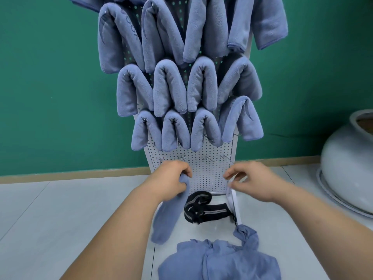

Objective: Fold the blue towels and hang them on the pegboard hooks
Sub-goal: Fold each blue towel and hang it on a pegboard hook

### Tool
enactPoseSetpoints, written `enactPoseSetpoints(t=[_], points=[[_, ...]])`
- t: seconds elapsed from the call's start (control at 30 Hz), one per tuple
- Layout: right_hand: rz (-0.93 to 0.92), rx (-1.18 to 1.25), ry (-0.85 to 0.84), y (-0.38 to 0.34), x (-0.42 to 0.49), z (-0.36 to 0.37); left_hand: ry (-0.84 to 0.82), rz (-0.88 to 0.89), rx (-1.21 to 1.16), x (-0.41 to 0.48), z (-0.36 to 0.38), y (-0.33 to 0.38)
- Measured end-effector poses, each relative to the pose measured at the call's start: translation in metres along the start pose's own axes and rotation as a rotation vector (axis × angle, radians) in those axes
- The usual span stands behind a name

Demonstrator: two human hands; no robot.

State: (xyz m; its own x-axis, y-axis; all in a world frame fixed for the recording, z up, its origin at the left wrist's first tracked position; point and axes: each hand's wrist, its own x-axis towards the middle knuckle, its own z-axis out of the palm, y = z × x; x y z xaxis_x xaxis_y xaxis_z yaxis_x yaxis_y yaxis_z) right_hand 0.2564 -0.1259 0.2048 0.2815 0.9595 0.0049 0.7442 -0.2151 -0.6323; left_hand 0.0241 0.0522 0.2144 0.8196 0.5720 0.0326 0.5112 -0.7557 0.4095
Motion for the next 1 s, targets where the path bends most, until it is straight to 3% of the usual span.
enactPoseSetpoints(t=[0.13,0.33,0.43,0.6,0.7,0.9,1.0], points=[[-0.058,0.018,-0.142,-0.015,0.003,0.027,0.019,0.058,-0.147,-0.006,-0.002,0.019],[-0.14,-0.226,-0.055,-0.013,0.011,0.036,0.139,0.102,-0.472,-0.011,-0.014,0.029],[-0.111,-0.223,-0.047,-0.001,0.01,0.023,0.186,0.066,-0.443,-0.012,-0.02,0.015],[-0.082,-0.183,-0.001,0.011,0.007,0.007,0.062,0.039,-0.214,-0.007,-0.012,-0.003],[-0.042,-0.178,-0.013,0.015,0.005,0.001,0.13,0.035,-0.161,-0.004,-0.011,-0.007],[0.079,-0.256,-0.115,0.034,-0.006,-0.015,0.241,-0.149,-0.527,0.0,-0.01,-0.022],[0.106,-0.169,-0.118,0.039,-0.008,-0.019,0.31,-0.195,-0.574,0.001,-0.006,-0.027]])
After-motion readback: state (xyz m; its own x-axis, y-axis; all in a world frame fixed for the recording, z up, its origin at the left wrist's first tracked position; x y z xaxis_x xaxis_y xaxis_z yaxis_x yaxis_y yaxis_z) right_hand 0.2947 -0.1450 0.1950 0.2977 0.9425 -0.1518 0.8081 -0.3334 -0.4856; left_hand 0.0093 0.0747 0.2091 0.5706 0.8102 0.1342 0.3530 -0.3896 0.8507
